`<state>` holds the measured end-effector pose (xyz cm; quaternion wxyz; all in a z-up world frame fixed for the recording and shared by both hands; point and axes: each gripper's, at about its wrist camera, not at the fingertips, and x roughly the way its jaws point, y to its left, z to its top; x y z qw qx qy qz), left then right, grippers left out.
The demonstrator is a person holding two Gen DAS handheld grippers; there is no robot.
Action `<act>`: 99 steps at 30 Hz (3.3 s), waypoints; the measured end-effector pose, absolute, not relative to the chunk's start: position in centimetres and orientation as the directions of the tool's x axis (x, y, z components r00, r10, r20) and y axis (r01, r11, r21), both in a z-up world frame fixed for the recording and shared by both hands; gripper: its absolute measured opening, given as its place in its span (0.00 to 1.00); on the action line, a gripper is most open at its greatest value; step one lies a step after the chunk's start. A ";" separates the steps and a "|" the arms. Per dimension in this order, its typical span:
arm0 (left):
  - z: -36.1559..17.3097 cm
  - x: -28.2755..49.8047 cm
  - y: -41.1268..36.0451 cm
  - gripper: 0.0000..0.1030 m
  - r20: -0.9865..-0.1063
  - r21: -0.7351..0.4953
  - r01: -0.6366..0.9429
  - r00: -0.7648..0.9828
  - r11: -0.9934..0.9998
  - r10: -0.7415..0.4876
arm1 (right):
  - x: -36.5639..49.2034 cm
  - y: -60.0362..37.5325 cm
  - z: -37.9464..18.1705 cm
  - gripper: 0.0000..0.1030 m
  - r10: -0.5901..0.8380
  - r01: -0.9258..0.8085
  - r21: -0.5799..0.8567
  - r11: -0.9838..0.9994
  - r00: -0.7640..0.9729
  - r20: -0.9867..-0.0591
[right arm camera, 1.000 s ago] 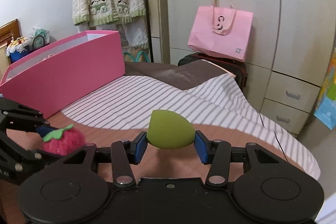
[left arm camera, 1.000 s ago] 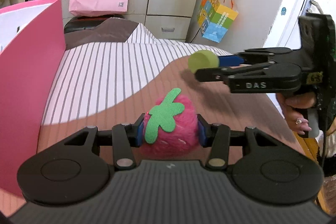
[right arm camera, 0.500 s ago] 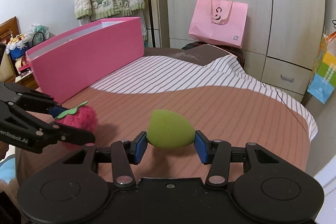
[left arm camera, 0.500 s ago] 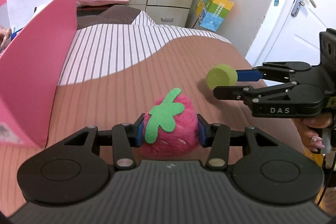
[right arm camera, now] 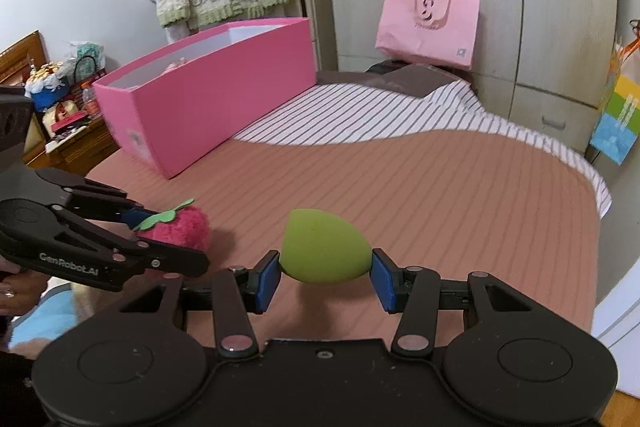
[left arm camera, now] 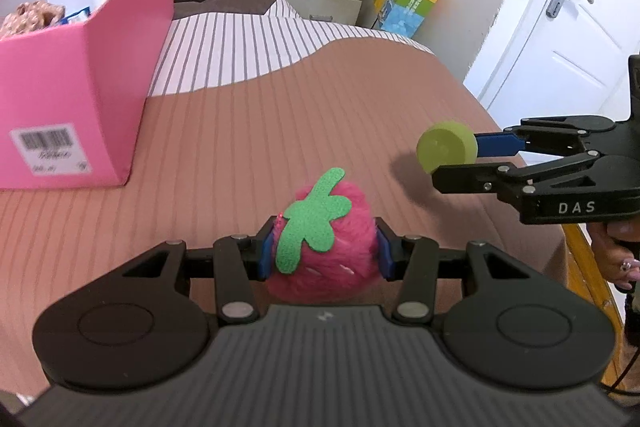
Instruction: Organize soft objects
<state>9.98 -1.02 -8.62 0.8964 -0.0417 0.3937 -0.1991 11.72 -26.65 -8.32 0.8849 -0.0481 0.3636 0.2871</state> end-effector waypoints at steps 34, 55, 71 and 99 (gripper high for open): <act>1.4 11.1 12.5 0.45 -0.488 -0.164 0.174 0.841 0.971 -0.234 | 15.5 -11.9 0.1 0.53 0.711 -0.726 0.176 0.665 0.544 -0.445; 1.7 27.6 15.8 0.46 -0.637 -0.229 0.063 0.745 0.971 -0.198 | 27.7 -5.4 -0.1 0.53 0.619 -0.735 0.028 0.677 0.548 -0.563; 1.3 29.5 15.3 0.70 -0.643 -0.175 0.025 0.755 0.984 -0.133 | 31.1 -4.9 -1.7 0.71 0.673 -0.745 0.151 0.650 0.472 -0.570; 3.7 11.9 10.2 0.76 -0.388 -0.124 0.156 0.901 0.980 -0.193 | 15.6 -18.0 1.2 0.81 0.544 -0.528 0.161 0.834 0.736 -0.402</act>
